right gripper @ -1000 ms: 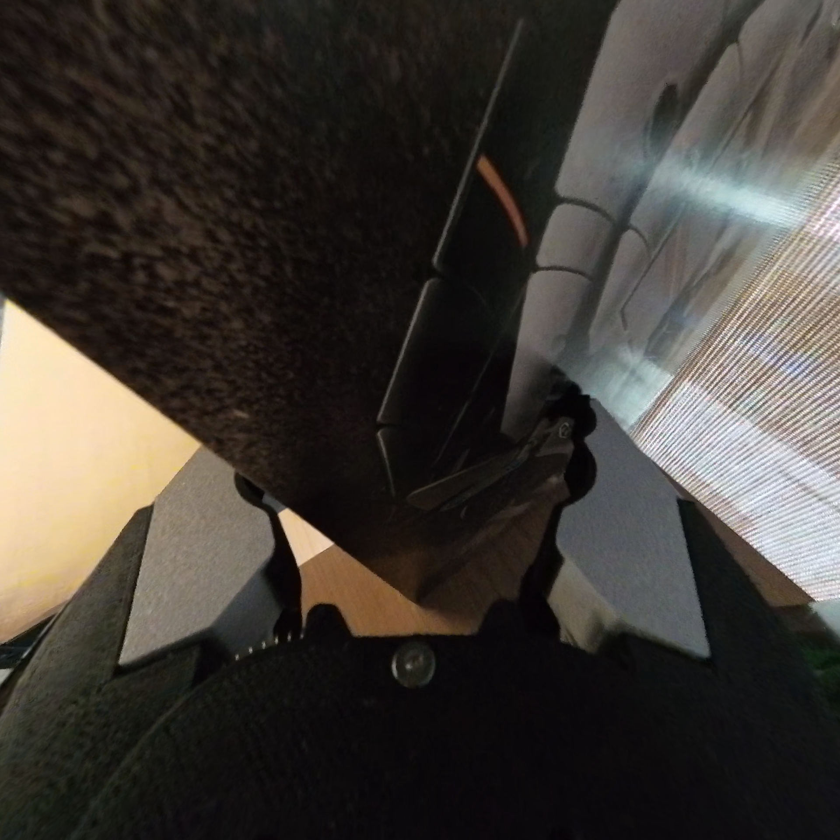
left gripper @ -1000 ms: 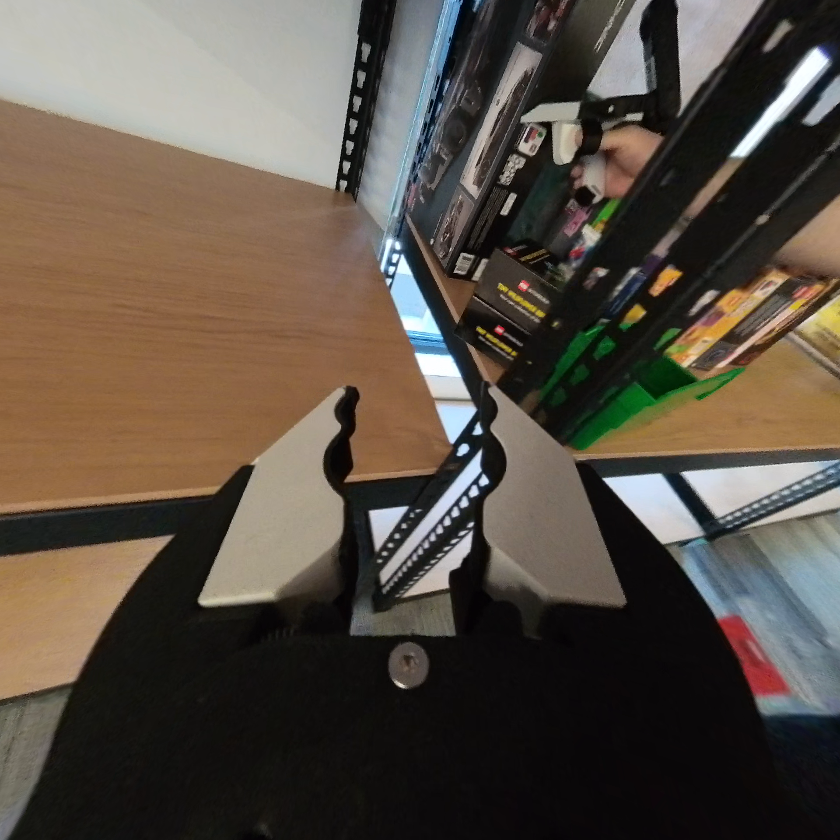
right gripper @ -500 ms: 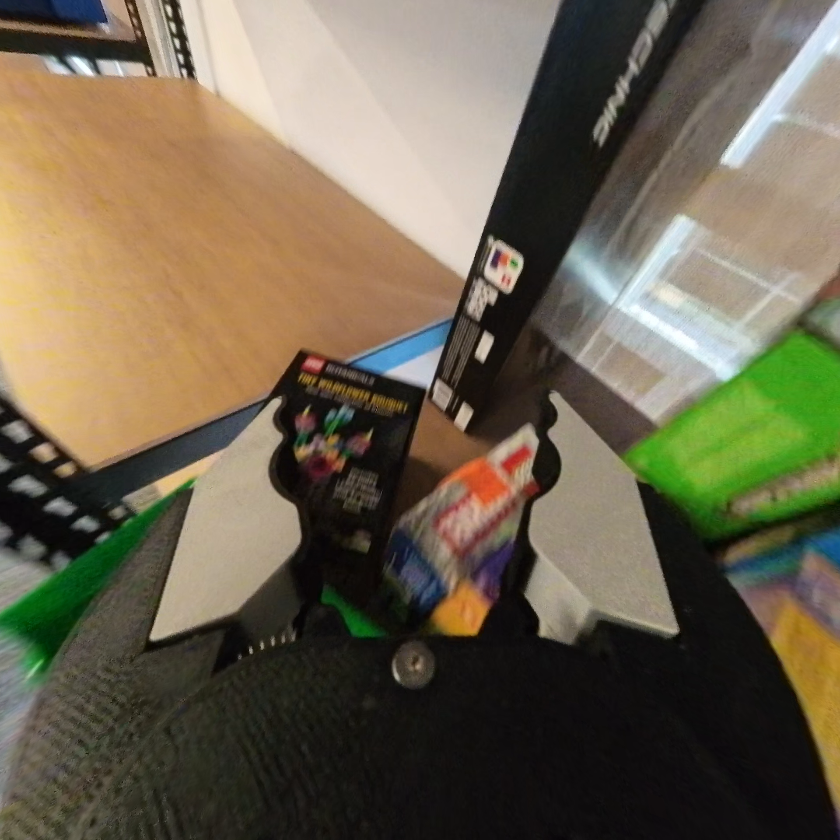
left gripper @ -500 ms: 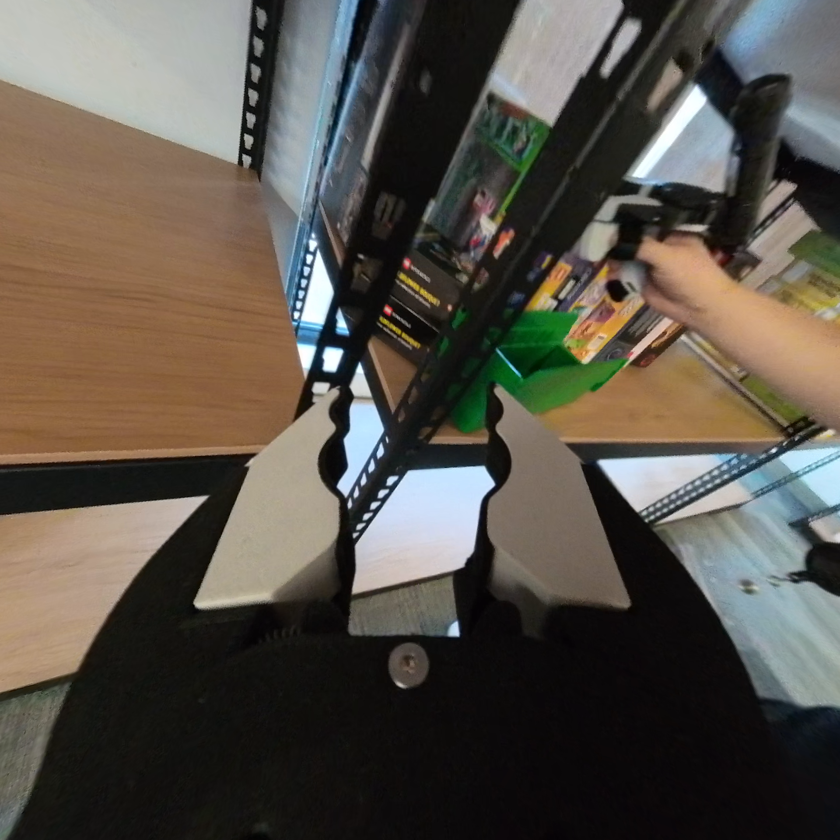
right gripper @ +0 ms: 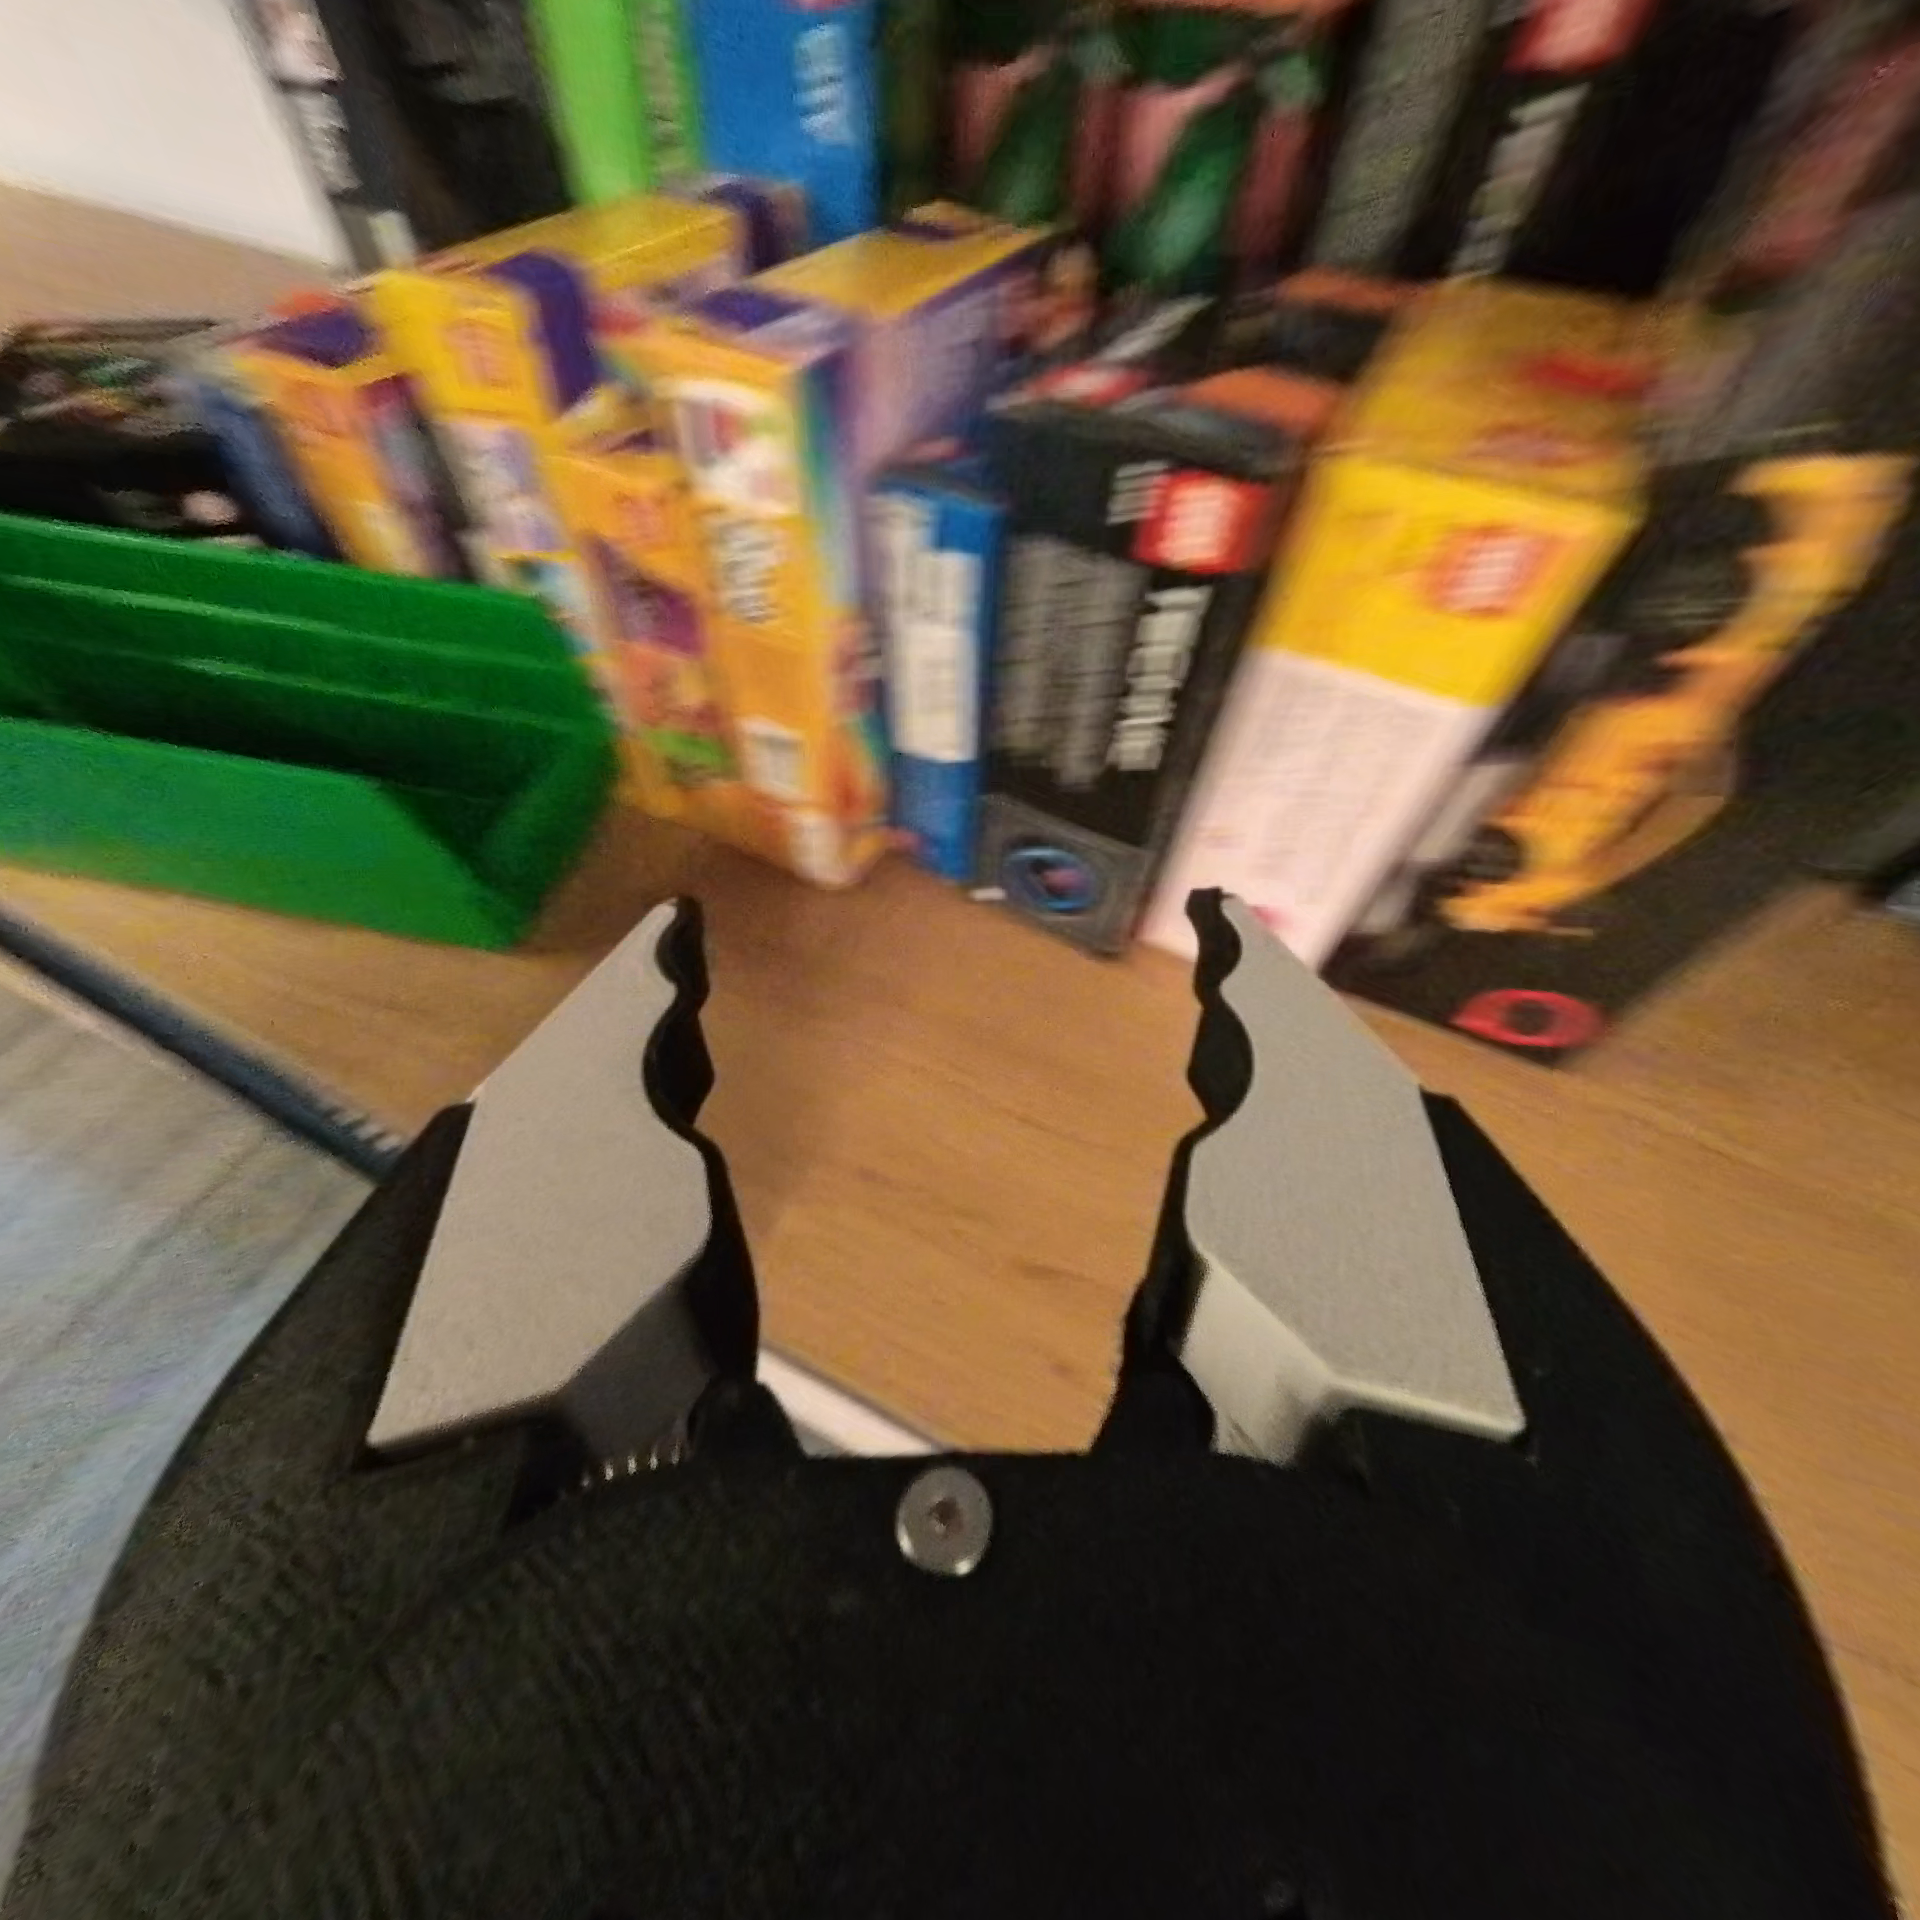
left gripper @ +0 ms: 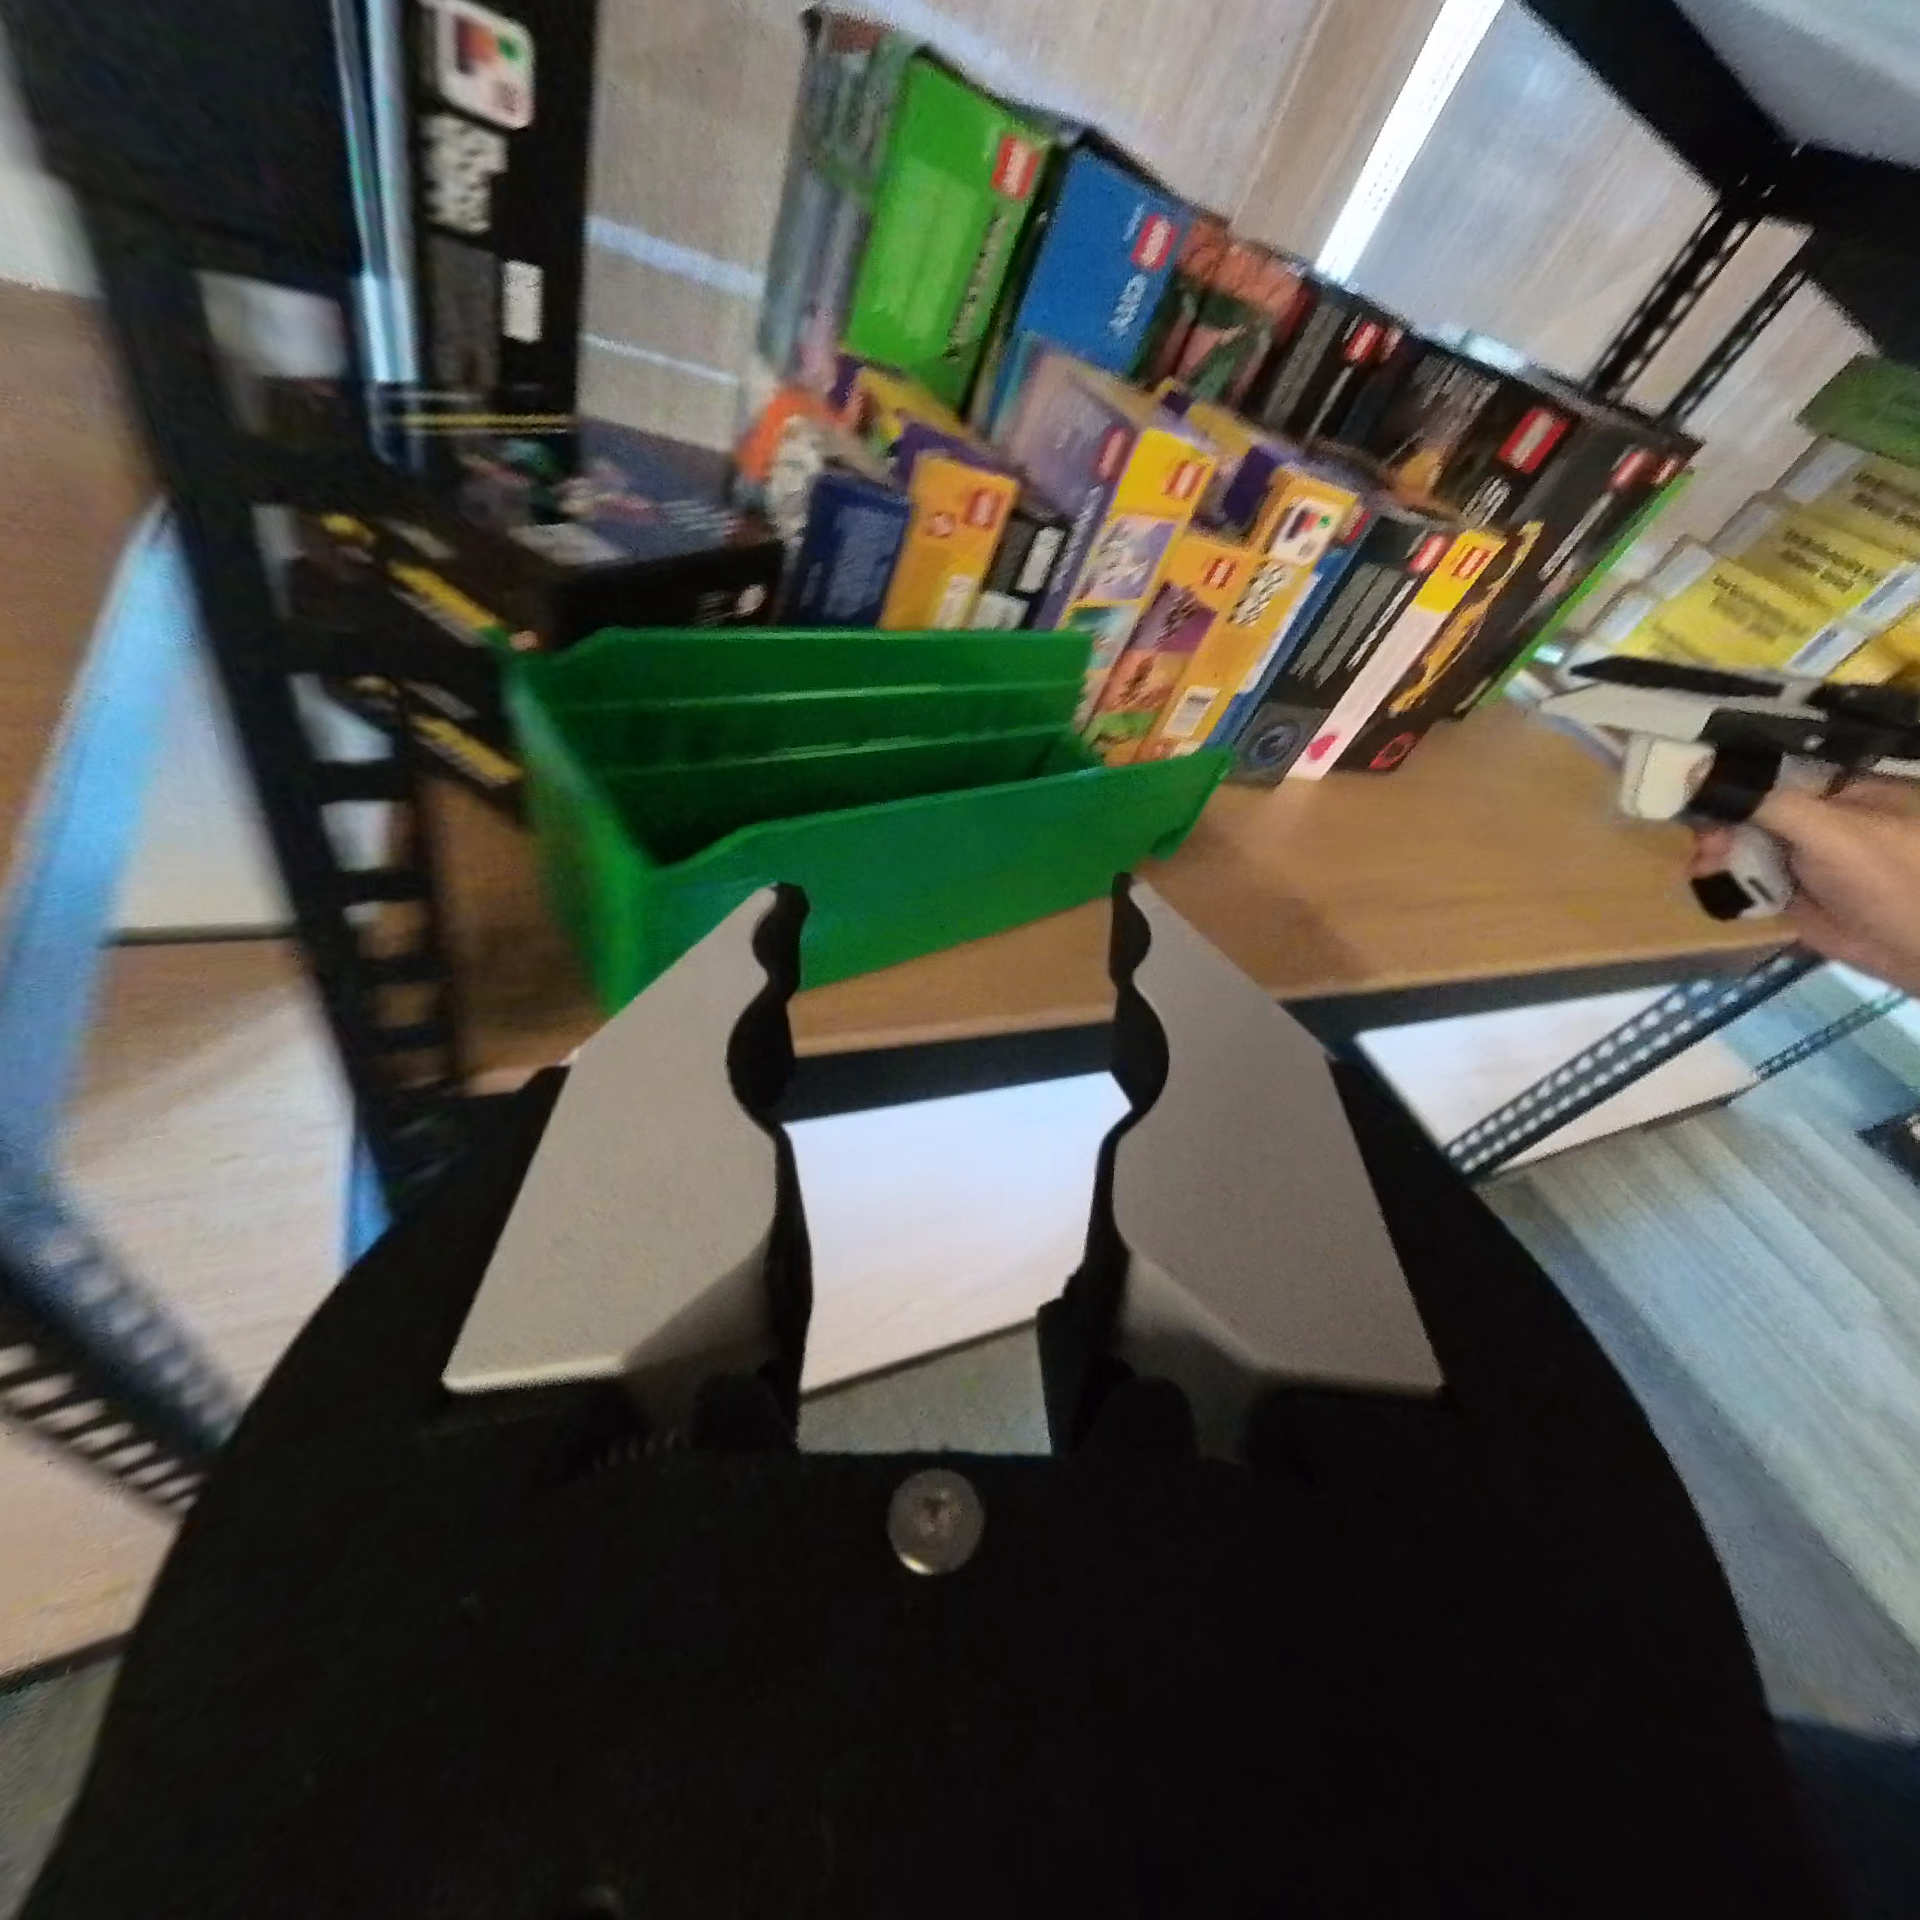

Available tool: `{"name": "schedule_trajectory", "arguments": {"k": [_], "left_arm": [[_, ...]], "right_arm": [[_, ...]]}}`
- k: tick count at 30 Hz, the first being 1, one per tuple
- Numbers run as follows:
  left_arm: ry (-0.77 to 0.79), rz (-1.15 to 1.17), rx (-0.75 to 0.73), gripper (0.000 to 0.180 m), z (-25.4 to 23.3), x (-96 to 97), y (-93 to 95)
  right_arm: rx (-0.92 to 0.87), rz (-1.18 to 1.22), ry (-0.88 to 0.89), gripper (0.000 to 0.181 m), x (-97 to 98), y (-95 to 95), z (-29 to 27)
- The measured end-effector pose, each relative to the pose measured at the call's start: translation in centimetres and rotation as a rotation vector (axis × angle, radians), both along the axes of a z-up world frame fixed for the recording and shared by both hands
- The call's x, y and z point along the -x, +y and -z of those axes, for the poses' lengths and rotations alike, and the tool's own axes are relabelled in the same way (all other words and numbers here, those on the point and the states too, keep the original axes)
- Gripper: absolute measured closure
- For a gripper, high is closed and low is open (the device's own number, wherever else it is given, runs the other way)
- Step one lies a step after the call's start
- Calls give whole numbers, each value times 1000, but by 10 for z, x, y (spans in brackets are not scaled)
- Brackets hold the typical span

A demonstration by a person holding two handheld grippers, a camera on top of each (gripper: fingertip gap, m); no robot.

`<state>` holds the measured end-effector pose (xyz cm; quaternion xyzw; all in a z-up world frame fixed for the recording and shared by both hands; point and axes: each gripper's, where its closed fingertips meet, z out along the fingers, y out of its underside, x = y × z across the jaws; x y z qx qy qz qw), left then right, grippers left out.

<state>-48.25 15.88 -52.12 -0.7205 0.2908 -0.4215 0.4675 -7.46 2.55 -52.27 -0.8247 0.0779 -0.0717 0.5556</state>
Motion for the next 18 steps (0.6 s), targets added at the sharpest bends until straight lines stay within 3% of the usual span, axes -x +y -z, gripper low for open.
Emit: {"name": "schedule_trajectory", "arguments": {"k": [4,7,9,14,16,18], "left_arm": [[-125,-32,17,122,-16,-79,-36],[-188,1,76,122,-15,-132,-63],[-210,37,109,123,-12,-158,-79],[-173,141,142,124,8,-182,-106],[-165,181,169,125,15,-179,-112],[-154,218,200,127,20,-171,-118]], "right_arm": [[-129,160,-108,74,-111,-19,-49],[-198,243,-139,42,-173,6,-75],[-253,298,-86,34,-197,23,-85],[-274,373,-15,36,-217,60,-77],[-229,397,-87,58,-223,65,-74],[-224,404,-85,59,-228,67,-75]]}}
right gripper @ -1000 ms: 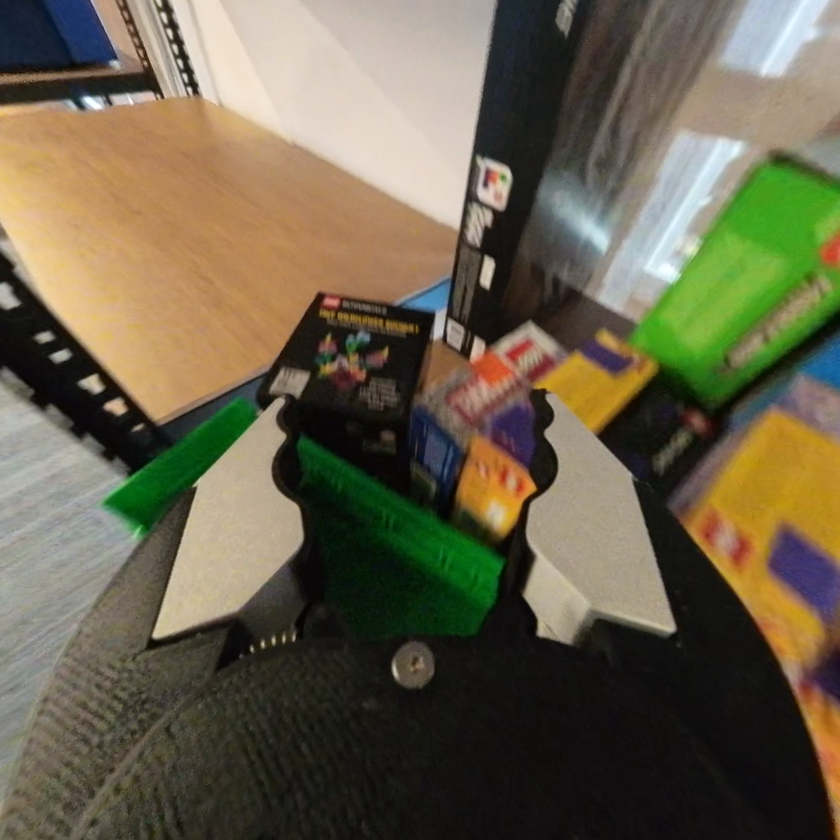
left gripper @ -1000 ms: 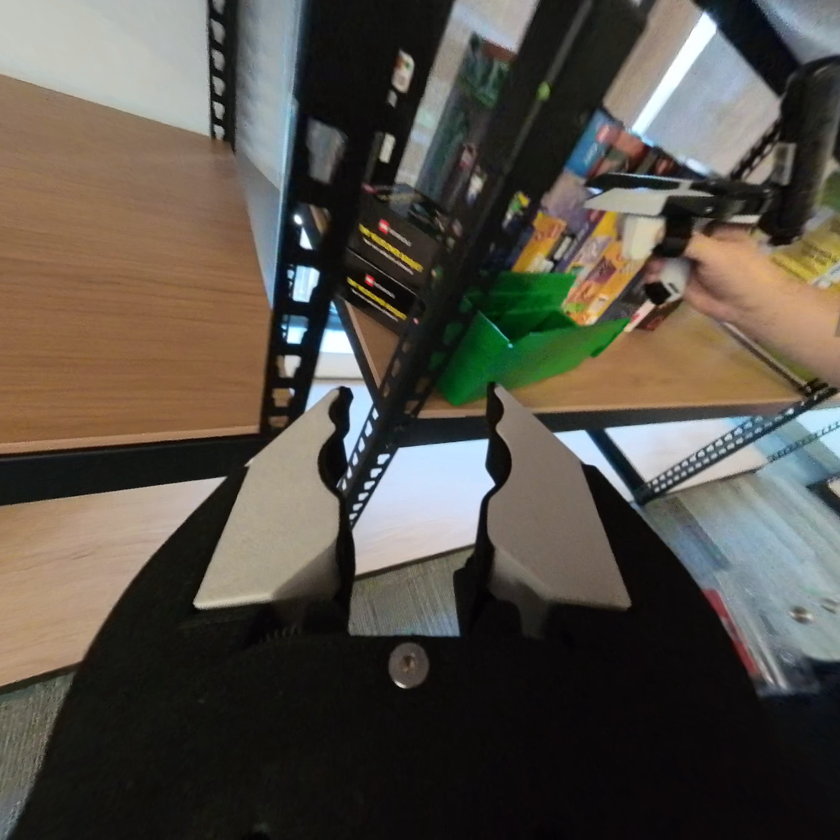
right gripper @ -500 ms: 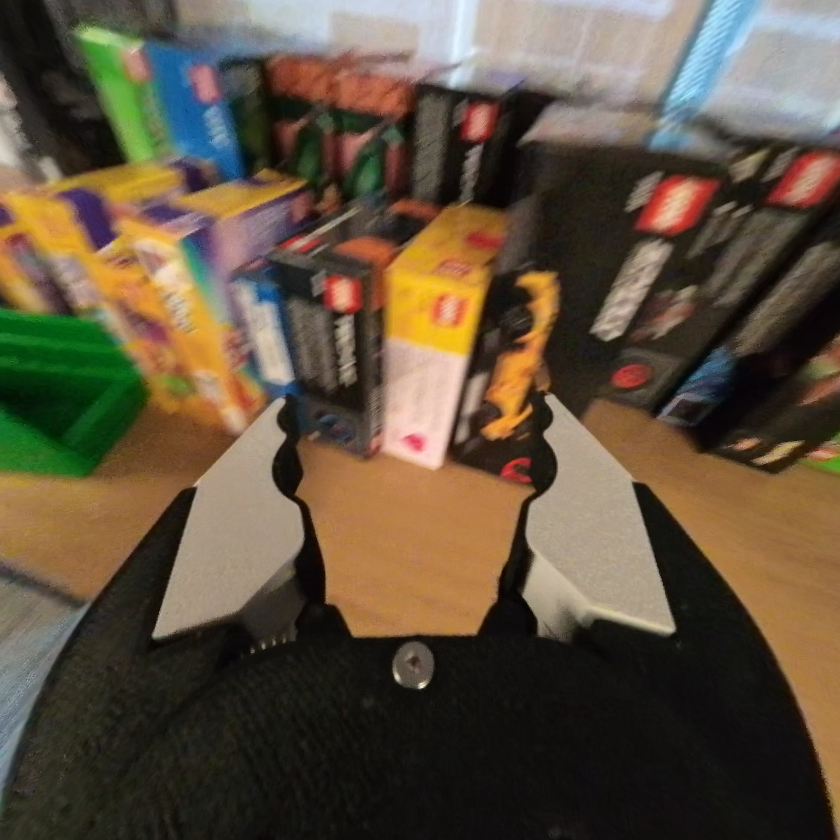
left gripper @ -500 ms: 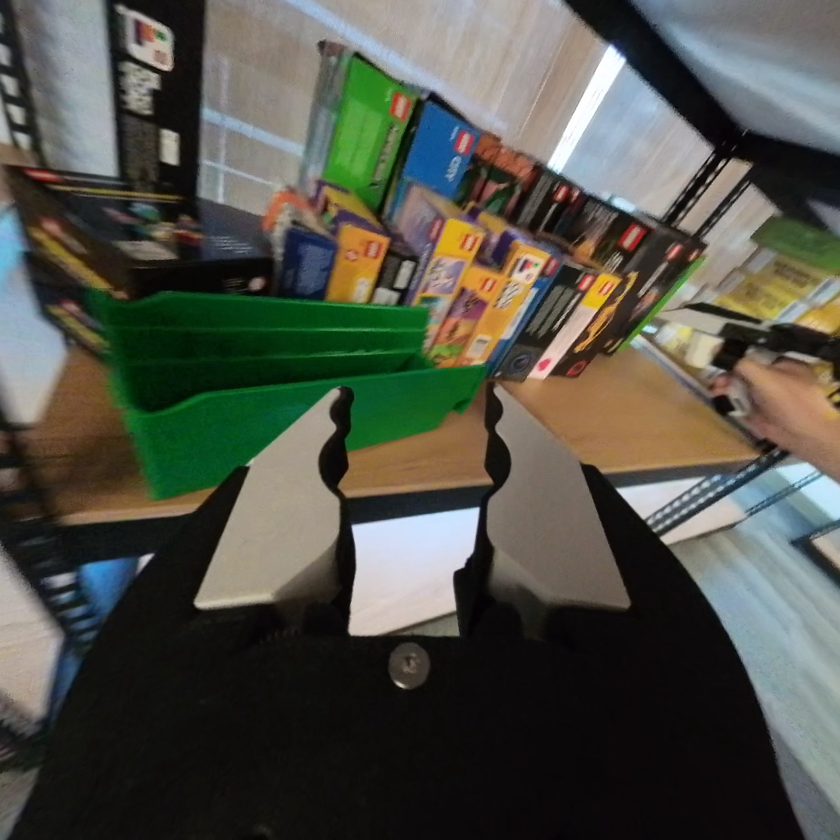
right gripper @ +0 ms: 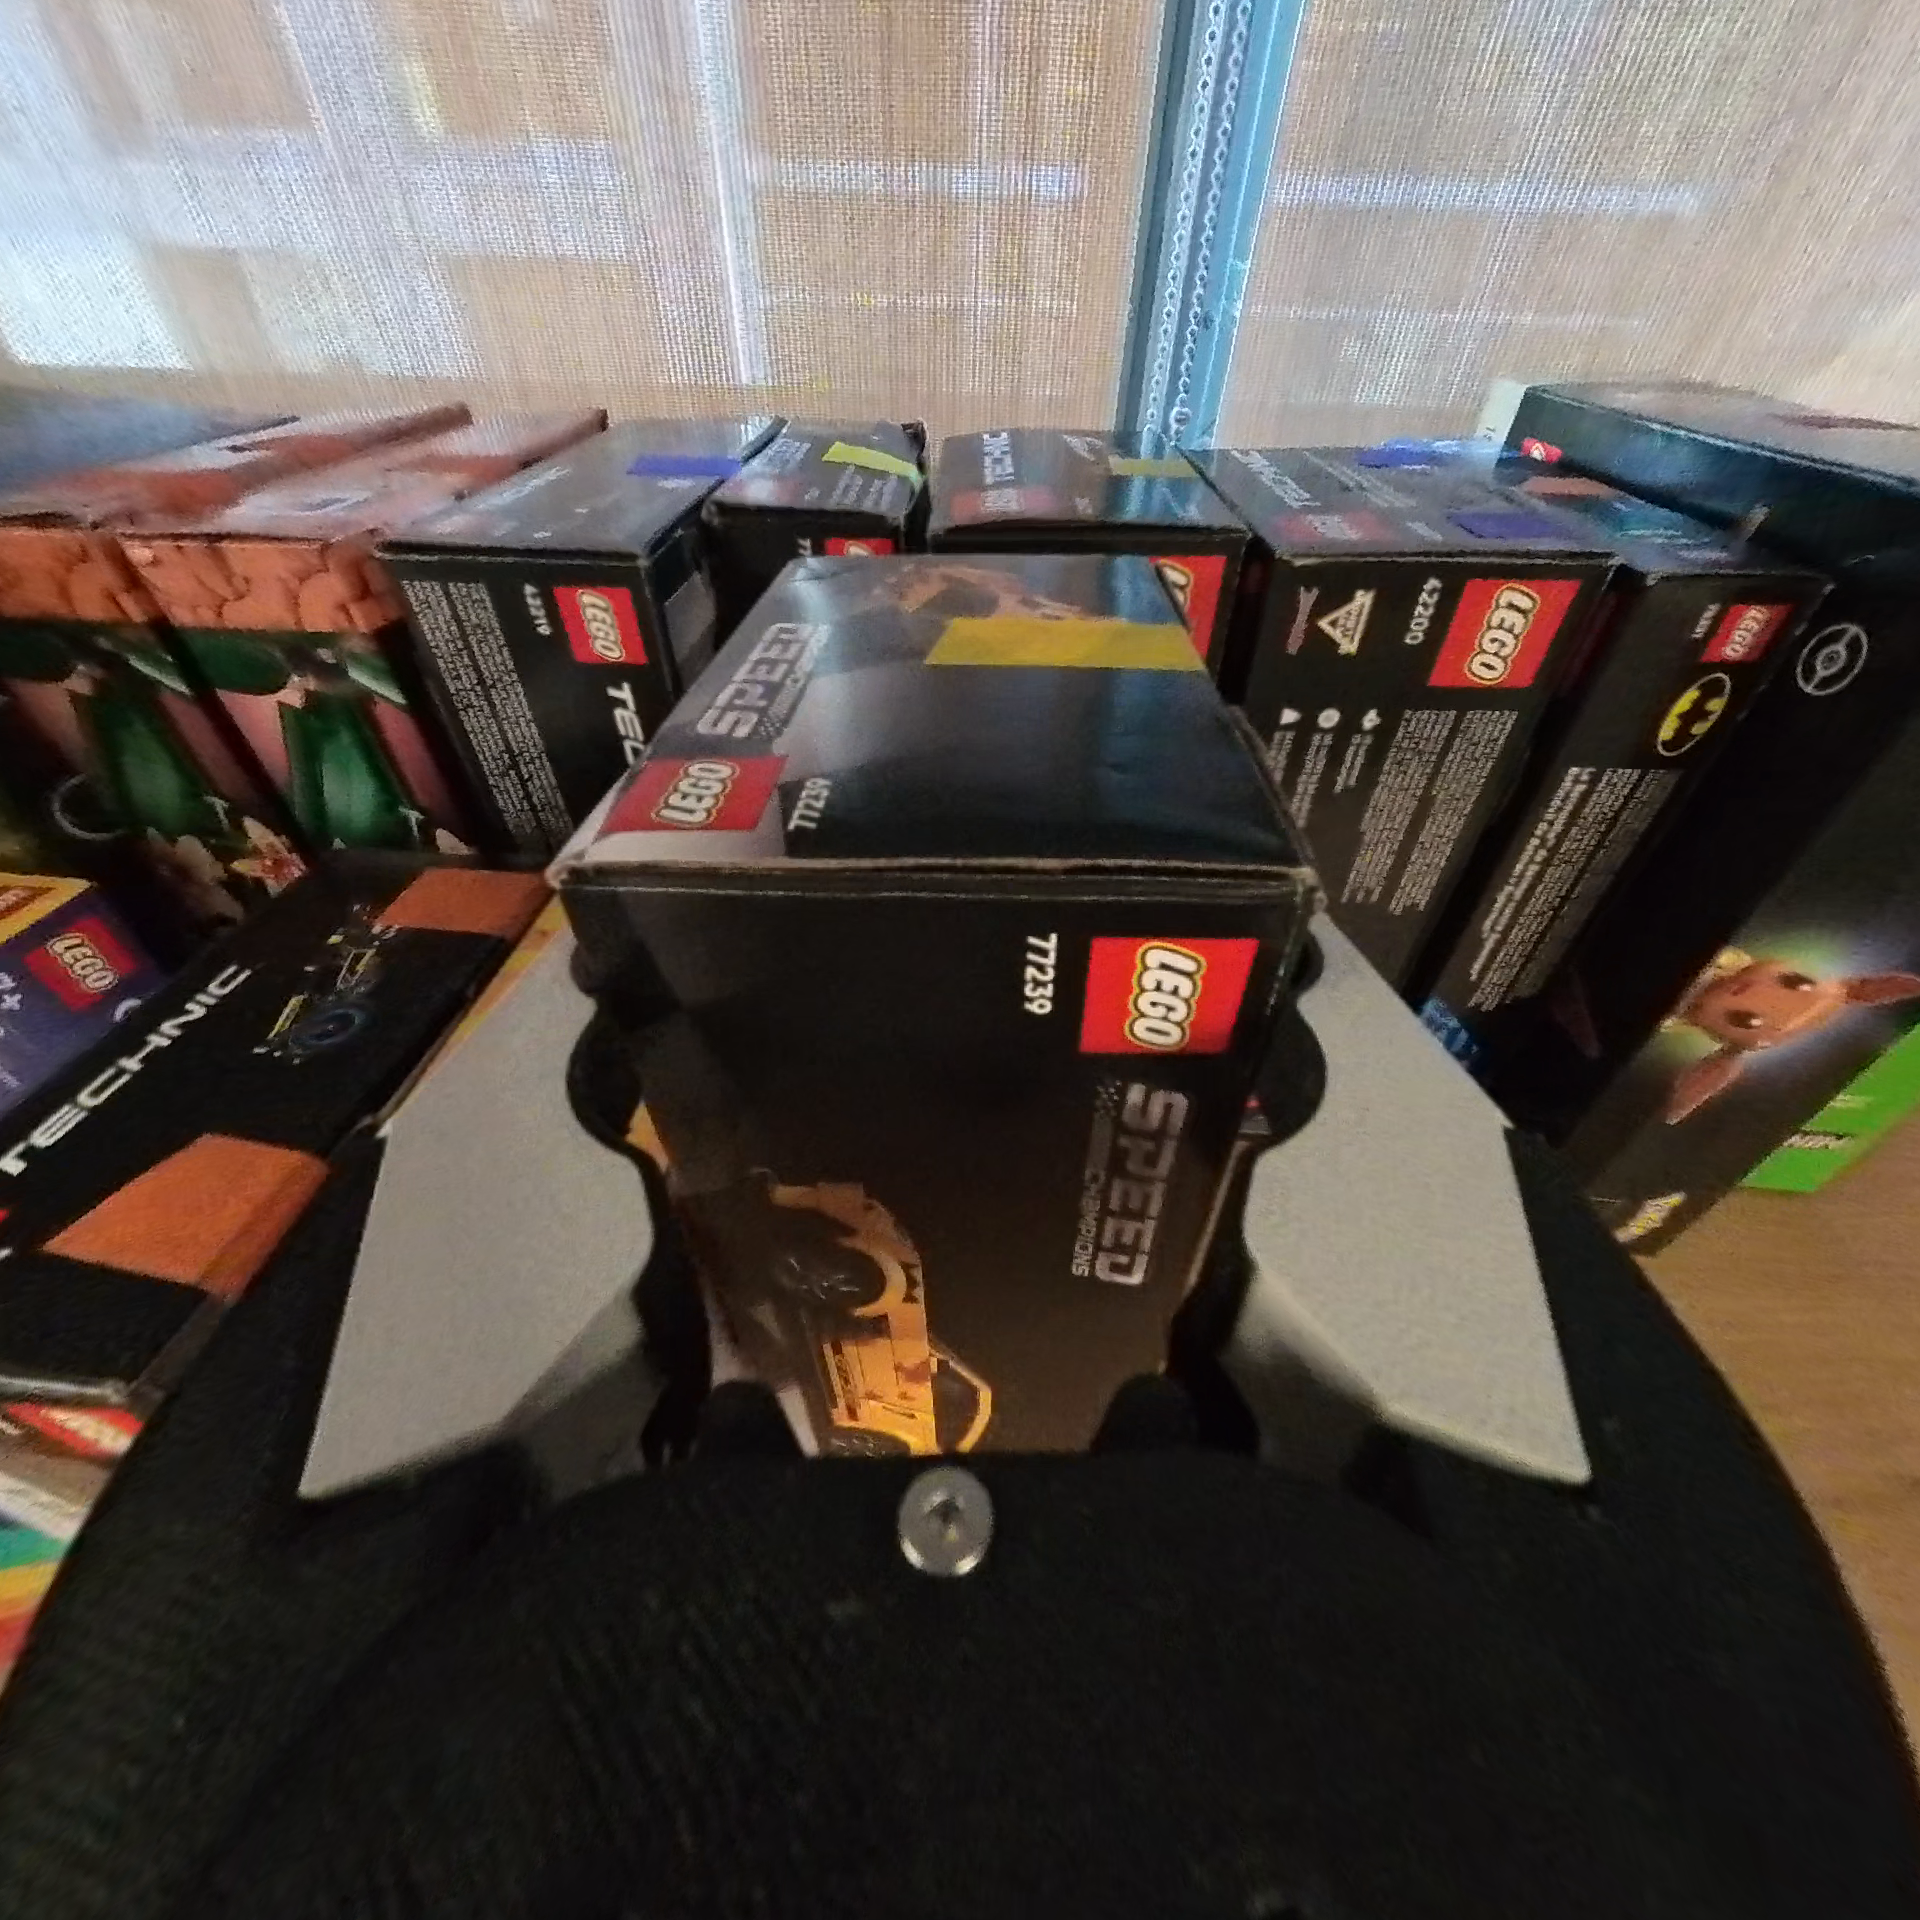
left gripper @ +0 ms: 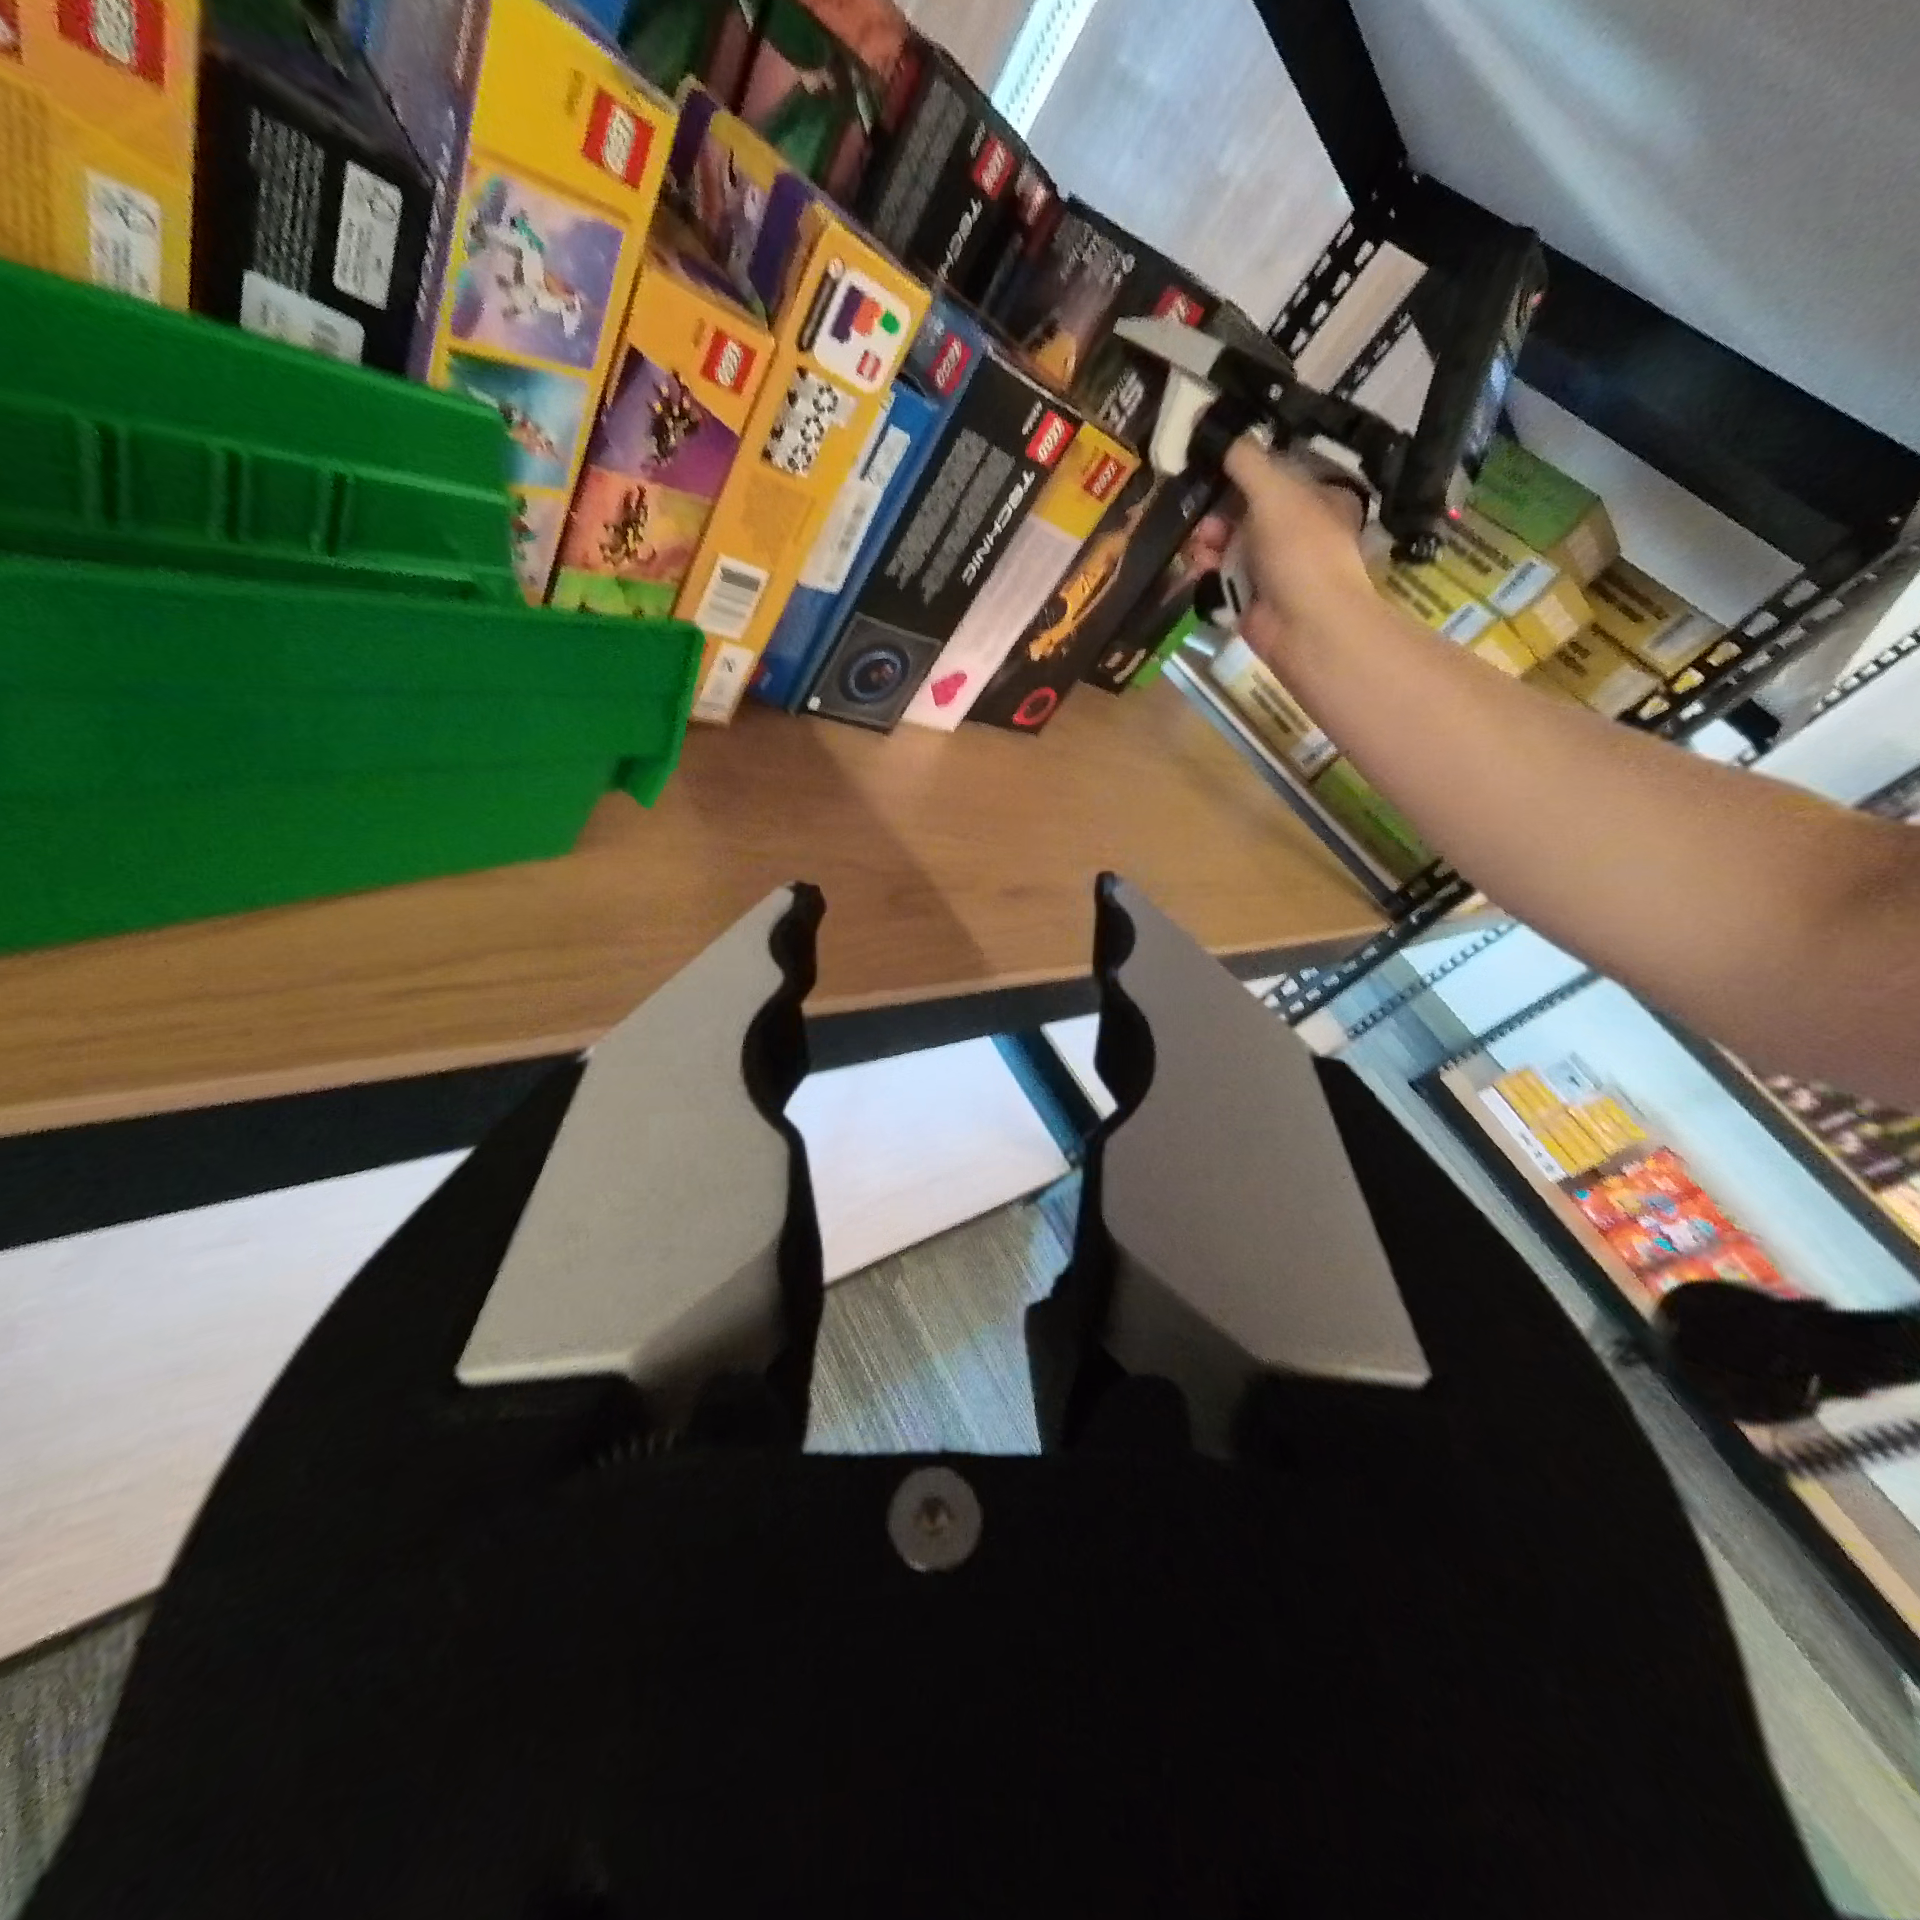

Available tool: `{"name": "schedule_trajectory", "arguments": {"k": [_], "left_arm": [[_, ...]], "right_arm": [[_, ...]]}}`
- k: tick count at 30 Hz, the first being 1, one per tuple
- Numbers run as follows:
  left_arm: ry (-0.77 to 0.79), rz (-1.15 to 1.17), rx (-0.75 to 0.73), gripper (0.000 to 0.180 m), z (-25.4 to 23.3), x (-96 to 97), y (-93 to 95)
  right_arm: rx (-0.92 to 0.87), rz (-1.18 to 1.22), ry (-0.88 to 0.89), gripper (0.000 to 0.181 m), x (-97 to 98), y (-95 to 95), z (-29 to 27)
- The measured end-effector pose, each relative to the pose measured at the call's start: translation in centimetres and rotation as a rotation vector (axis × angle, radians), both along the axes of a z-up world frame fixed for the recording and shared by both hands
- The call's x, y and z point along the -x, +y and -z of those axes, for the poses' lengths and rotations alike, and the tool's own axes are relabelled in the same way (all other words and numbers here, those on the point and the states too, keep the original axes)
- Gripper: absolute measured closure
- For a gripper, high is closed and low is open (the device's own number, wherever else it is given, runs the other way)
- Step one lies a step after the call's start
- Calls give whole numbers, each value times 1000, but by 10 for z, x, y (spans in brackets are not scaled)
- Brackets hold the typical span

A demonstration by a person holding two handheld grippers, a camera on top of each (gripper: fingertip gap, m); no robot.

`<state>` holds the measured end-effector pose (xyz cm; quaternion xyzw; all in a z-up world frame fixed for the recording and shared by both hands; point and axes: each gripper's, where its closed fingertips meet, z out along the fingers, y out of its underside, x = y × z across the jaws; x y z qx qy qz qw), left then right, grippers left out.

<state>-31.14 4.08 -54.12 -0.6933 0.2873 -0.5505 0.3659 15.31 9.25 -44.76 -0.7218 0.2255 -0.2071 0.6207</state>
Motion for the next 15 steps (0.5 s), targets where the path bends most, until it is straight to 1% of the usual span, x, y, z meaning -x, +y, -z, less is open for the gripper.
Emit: {"name": "schedule_trajectory", "arguments": {"k": [2,4,5,8,10,12,14,15], "left_arm": [[32,24,-8,129,4,12,-4],[83,35,-45,129,9,26,-5],[102,41,-53,129,12,33,-5],[97,51,-20,129,11,50,-3],[80,53,6,130,9,59,-1],[84,60,7,130,8,66,1],[89,65,-1,130,8,72,2],[91,66,-2,131,8,74,3]], "right_arm": [[13,-16,24,61,-1,-3,1],[46,-26,32,57,4,-10,5],[57,-23,30,63,8,-17,6],[58,-1,73,65,27,-50,6],[40,16,49,65,42,-77,-2],[-33,43,26,65,52,-105,-14],[-51,53,-43,64,60,-125,-20],[-44,56,-65,50,61,-131,-16]]}}
